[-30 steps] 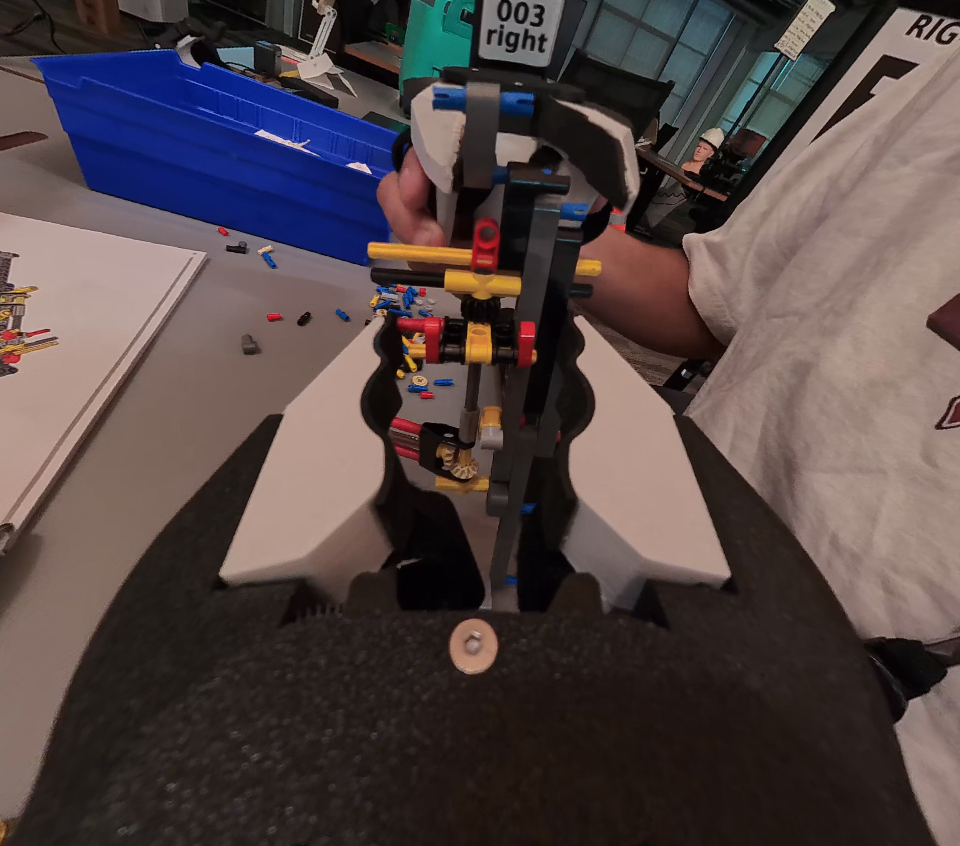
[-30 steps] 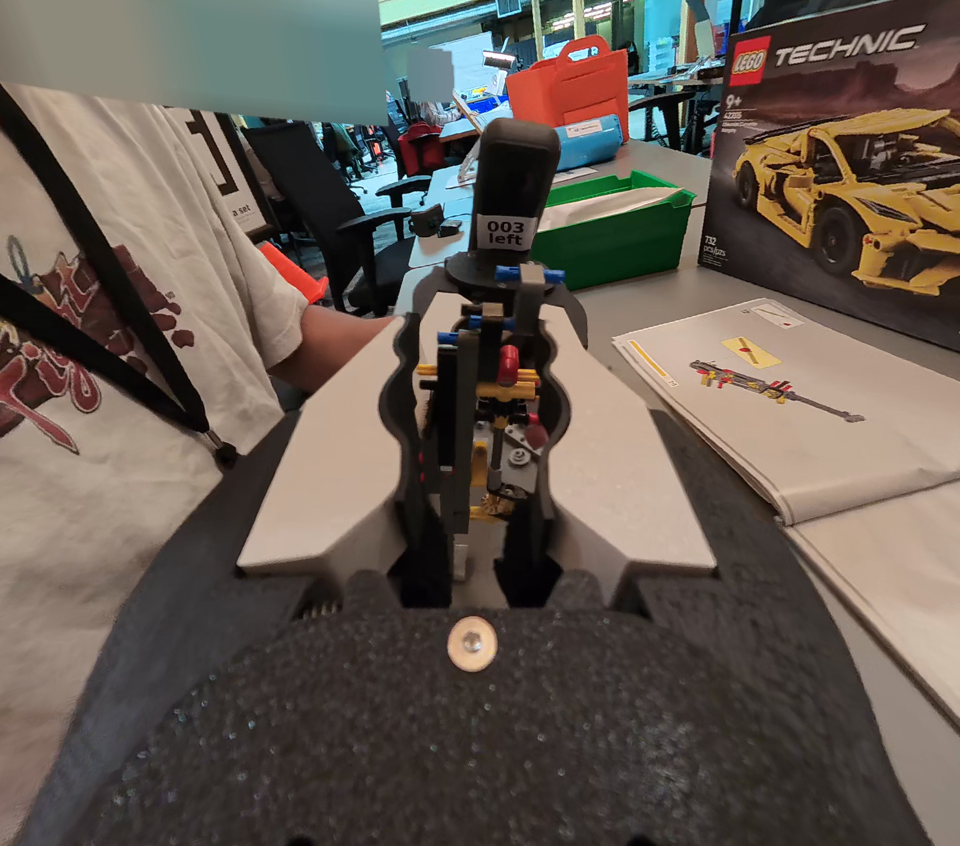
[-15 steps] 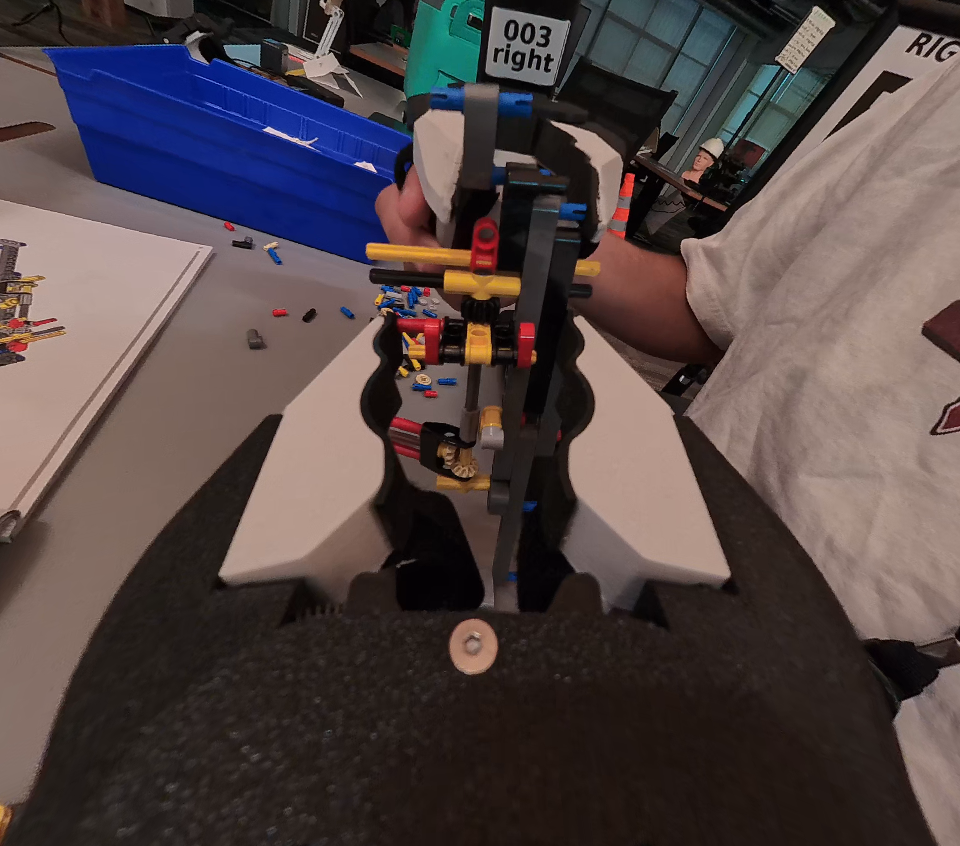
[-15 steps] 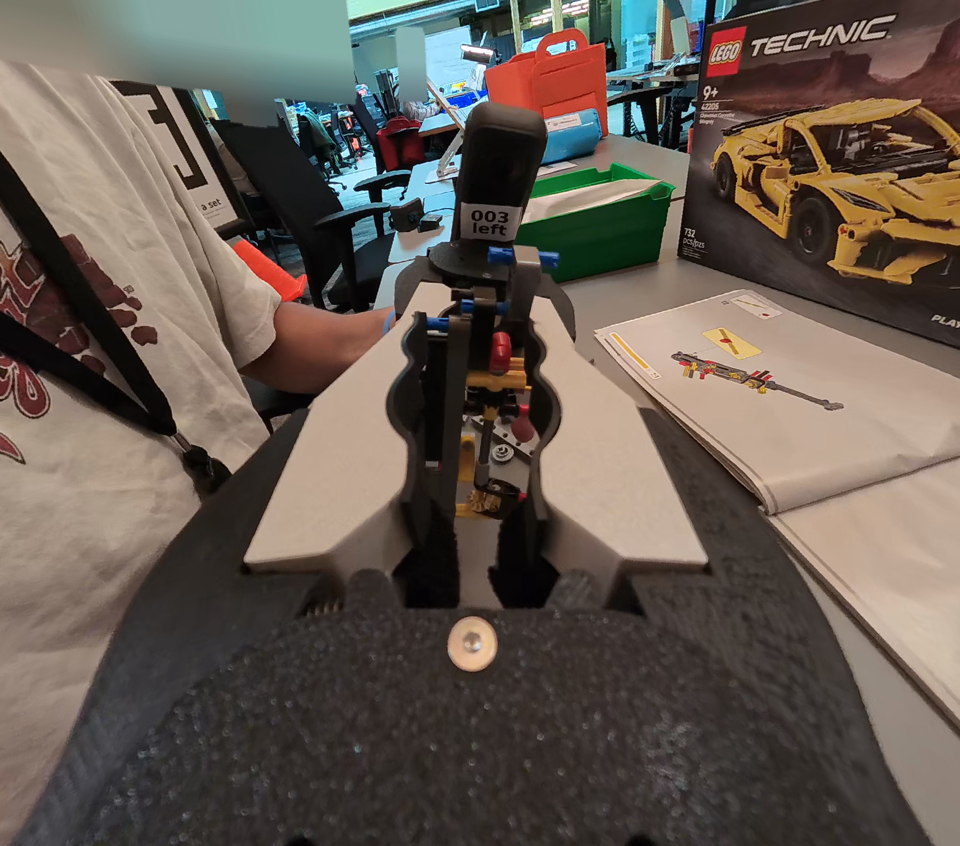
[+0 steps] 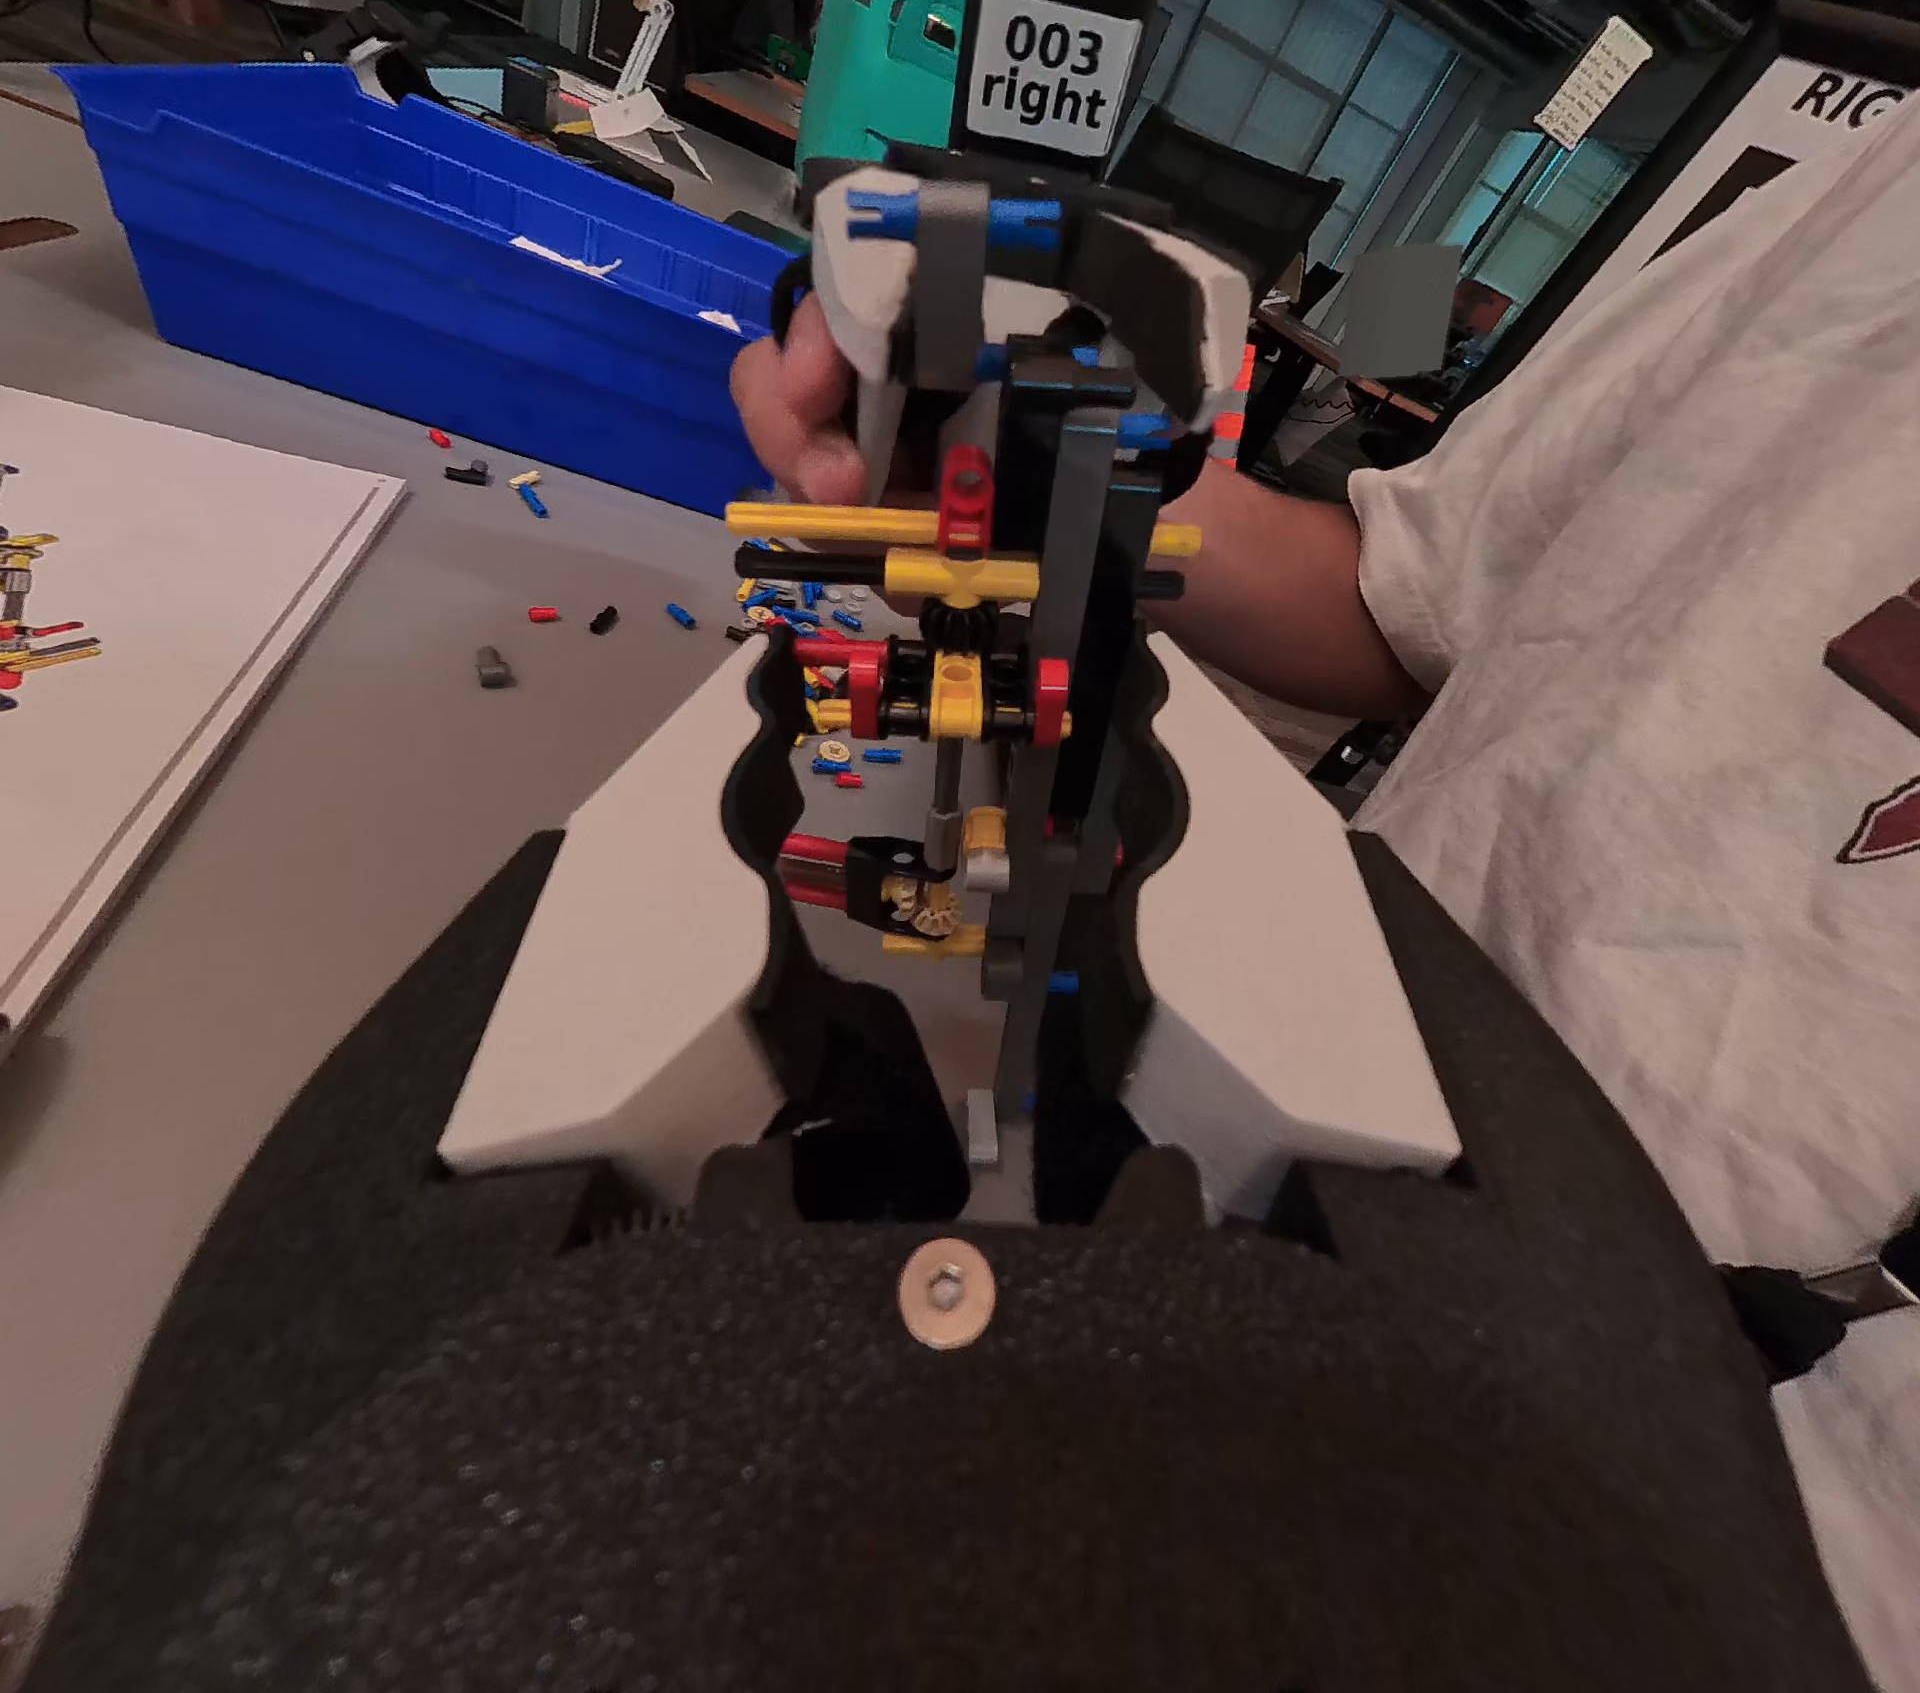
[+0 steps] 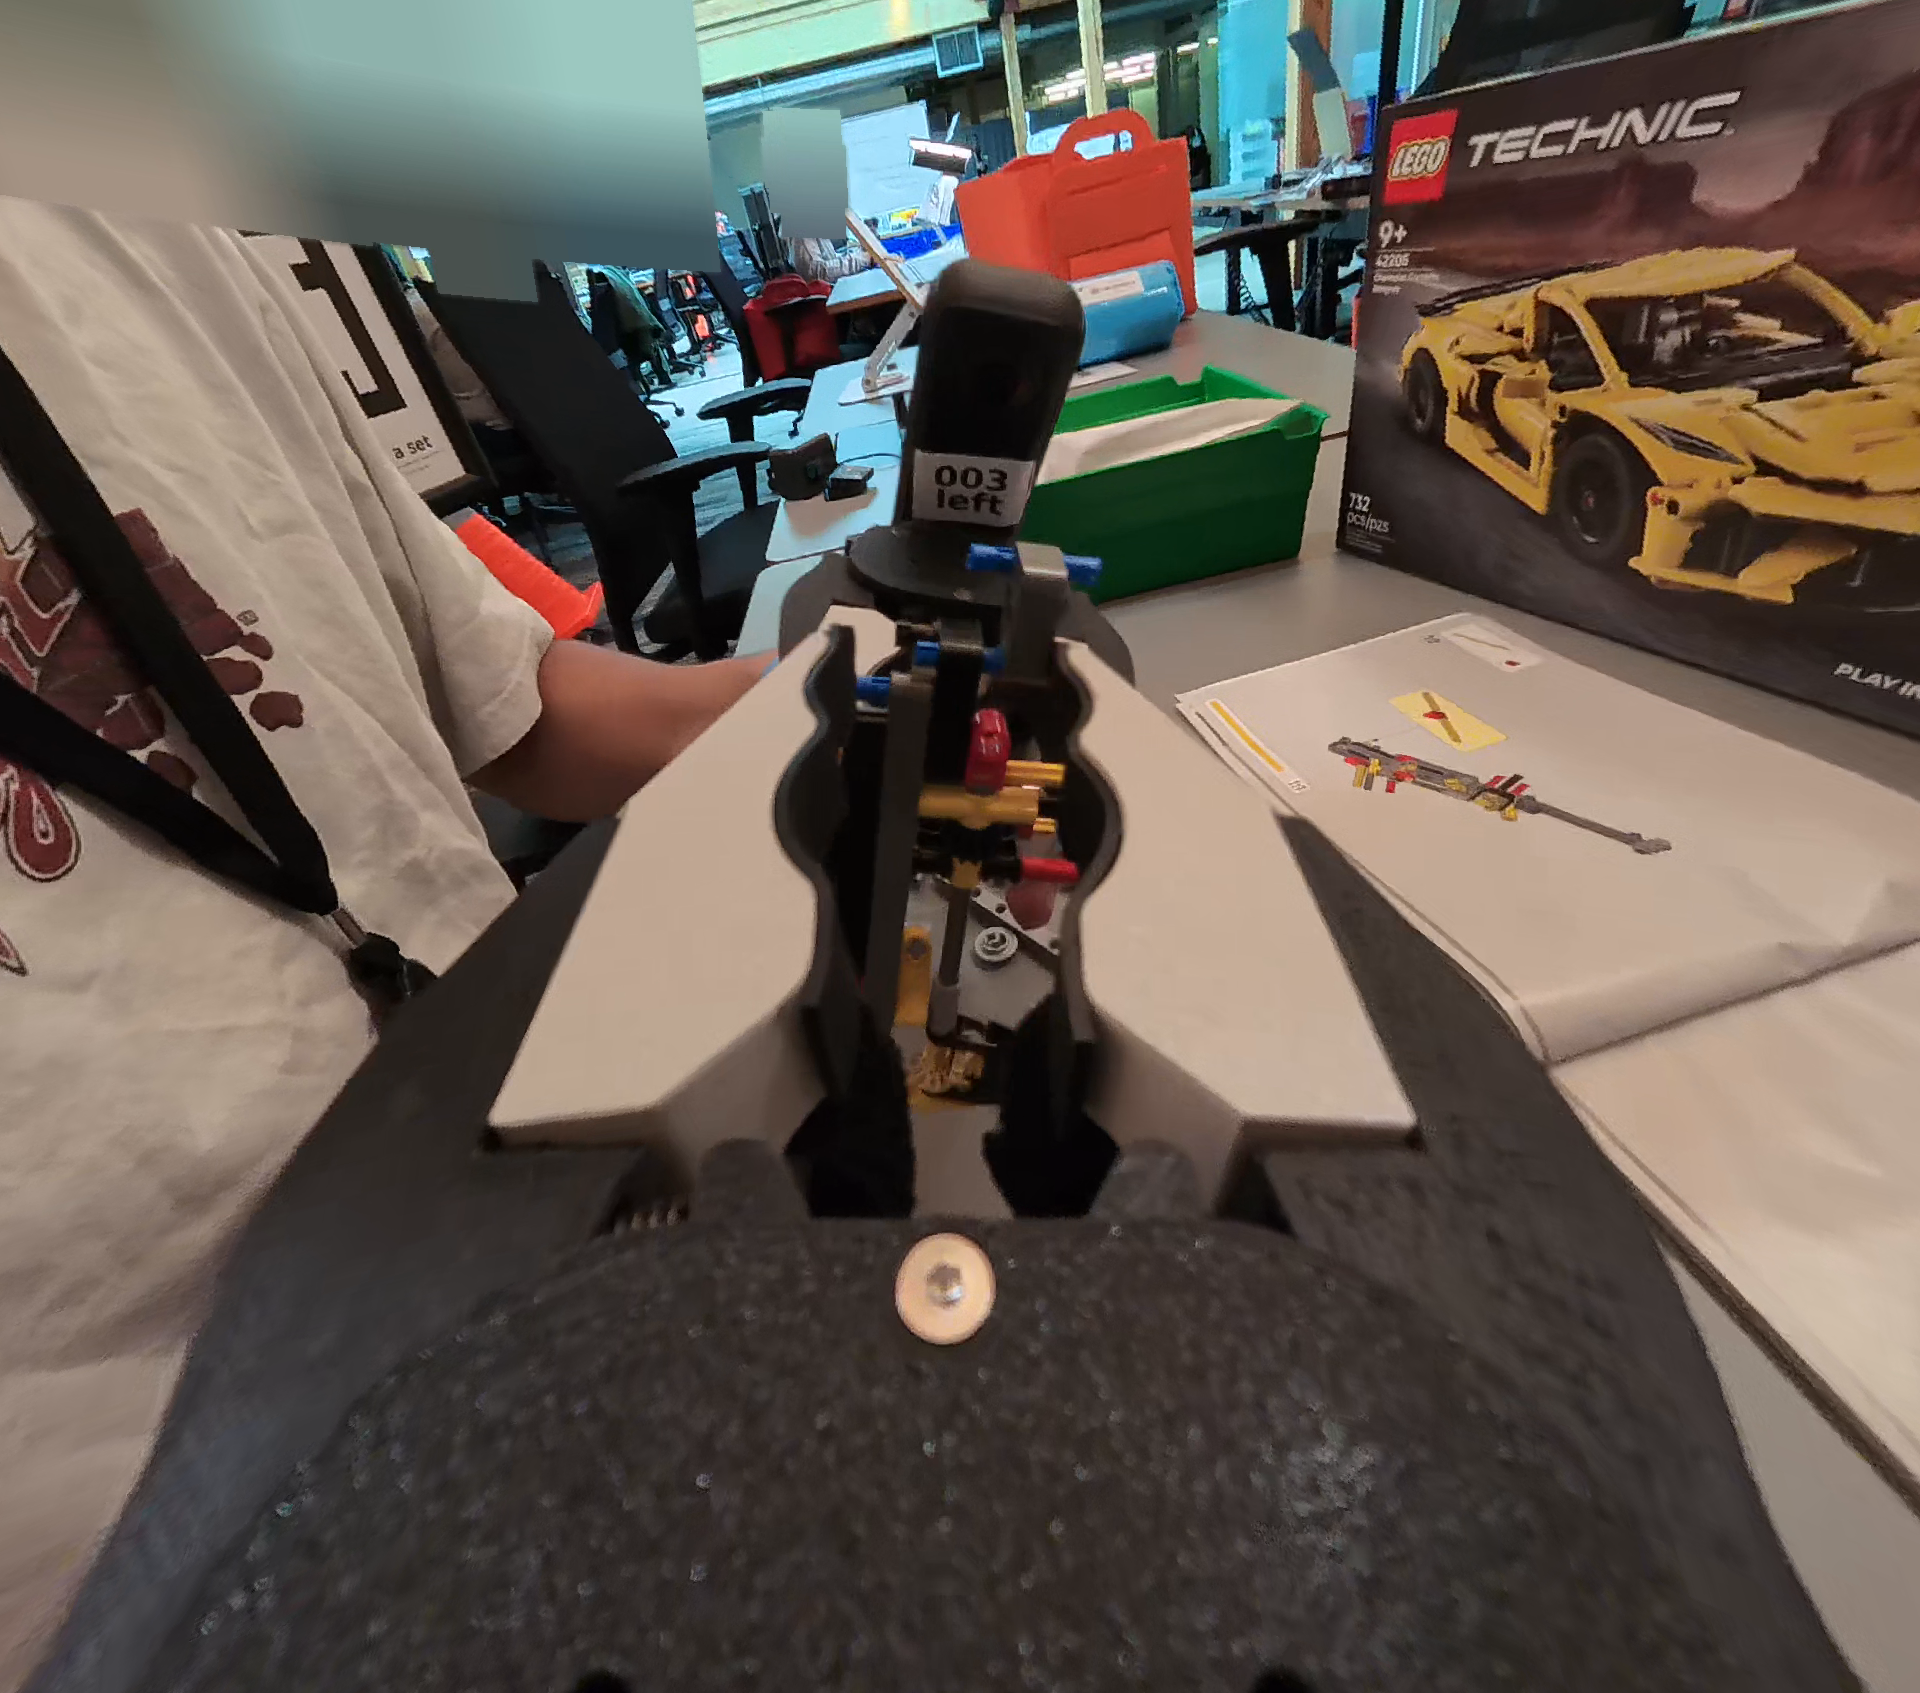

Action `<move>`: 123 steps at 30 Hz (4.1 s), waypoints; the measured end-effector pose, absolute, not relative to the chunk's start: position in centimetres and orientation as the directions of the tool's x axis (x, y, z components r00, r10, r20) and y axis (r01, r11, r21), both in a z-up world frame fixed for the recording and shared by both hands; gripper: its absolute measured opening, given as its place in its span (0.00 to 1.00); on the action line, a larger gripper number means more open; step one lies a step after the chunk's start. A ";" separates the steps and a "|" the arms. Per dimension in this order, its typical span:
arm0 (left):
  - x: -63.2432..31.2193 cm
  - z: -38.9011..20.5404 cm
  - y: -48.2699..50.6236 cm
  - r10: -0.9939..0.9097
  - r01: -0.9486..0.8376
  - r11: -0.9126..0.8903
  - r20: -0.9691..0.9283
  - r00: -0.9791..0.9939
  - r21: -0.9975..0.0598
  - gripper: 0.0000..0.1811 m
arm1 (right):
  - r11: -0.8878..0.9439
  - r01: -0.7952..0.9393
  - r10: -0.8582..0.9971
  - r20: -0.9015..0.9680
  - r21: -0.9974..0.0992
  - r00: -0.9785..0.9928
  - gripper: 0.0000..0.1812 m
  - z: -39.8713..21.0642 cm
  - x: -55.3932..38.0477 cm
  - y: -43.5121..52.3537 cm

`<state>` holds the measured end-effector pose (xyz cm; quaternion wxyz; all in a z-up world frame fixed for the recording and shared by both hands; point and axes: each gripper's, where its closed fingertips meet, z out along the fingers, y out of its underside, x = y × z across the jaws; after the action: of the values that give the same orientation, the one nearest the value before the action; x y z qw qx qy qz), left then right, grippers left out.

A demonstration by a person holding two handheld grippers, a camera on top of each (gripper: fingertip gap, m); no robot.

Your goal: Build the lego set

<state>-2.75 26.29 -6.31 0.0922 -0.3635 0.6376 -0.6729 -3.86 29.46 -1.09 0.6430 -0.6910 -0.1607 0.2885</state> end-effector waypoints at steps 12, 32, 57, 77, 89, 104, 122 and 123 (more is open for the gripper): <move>-3.0 -6.3 26.0 -0.575 -0.340 -0.167 0.372 -0.729 -0.925 0.32 | -0.141 -0.209 0.611 -0.251 -0.968 0.751 0.14 -0.9 -3.7 29.3; -1.4 -4.7 28.2 -0.800 -0.315 0.289 -0.047 -0.599 -0.904 0.32 | -0.312 0.437 0.551 0.214 -0.844 0.807 0.24 0.4 -2.2 28.2; 0.7 -12.2 31.0 -0.266 -0.285 0.945 -0.885 -0.382 -0.161 0.32 | -0.678 0.057 0.272 -0.178 -0.733 0.946 0.08 -10.9 -0.3 25.8; -4.1 -8.4 25.0 -0.364 -0.500 -0.719 0.875 -0.320 -0.483 0.08 | -0.415 -0.674 0.014 -0.745 -0.611 0.667 0.08 -12.3 1.3 26.0; -2.9 -12.6 26.4 -0.020 -0.306 -0.951 0.996 -0.082 -0.044 0.10 | -0.384 -0.796 -0.012 -0.860 -0.468 0.511 0.08 -11.8 -0.6 25.7; -3.1 -9.3 25.9 -0.070 -0.431 -0.885 0.965 -0.254 -0.178 0.03 | -0.383 -0.795 0.204 -0.882 -0.471 0.424 0.08 -9.1 -3.0 24.8; -3.1 -6.7 26.8 -0.369 -0.566 -0.405 0.695 -0.618 -0.718 0.06 | -0.461 -0.558 0.375 -0.721 -0.690 0.582 0.08 -7.7 -4.5 25.3; -2.9 -7.1 26.9 -0.376 -0.564 -0.419 0.701 -0.606 -0.712 0.06 | -0.443 -0.582 0.358 -0.730 -0.682 0.582 0.07 -7.8 -4.2 25.5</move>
<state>-2.87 26.92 -7.09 -0.0656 -0.4391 0.5351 -0.7187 -4.16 25.54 -7.83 0.5219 -0.7202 0.0777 0.4504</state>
